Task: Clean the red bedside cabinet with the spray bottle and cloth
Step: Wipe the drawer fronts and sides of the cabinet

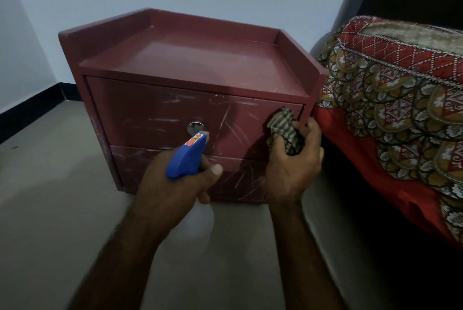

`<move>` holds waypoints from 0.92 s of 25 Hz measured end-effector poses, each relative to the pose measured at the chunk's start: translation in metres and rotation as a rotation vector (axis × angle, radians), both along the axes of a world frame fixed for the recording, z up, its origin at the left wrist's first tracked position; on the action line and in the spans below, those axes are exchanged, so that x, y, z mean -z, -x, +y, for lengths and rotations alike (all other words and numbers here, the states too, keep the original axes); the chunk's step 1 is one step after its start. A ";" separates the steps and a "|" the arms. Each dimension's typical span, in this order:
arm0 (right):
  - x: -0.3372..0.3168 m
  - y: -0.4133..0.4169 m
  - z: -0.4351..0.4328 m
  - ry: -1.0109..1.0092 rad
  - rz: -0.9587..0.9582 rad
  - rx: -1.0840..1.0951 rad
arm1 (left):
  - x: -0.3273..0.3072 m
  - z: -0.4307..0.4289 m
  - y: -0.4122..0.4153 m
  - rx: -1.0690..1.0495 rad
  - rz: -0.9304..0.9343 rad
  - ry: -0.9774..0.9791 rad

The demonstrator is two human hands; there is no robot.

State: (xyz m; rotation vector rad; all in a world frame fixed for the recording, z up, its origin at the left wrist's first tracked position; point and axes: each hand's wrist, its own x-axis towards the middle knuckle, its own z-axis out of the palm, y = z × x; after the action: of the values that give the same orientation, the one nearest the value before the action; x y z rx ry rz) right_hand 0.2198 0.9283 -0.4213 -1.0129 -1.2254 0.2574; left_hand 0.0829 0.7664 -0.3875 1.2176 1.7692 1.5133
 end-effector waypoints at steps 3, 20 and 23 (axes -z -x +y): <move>-0.004 0.019 -0.010 -0.004 -0.062 -0.057 | 0.000 -0.001 0.004 -0.007 -0.010 0.005; -0.012 0.031 -0.010 0.010 -0.030 -0.073 | -0.005 -0.012 0.022 -0.027 -0.018 -0.020; -0.004 0.051 -0.024 -0.008 -0.182 -0.200 | -0.009 -0.011 0.018 -0.020 -0.034 -0.037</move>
State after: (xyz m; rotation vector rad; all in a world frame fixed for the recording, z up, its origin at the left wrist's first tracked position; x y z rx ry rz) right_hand 0.1688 0.9040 -0.4175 -0.9222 -1.4957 0.3207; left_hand 0.0649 0.7553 -0.3787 1.1889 1.7438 1.5758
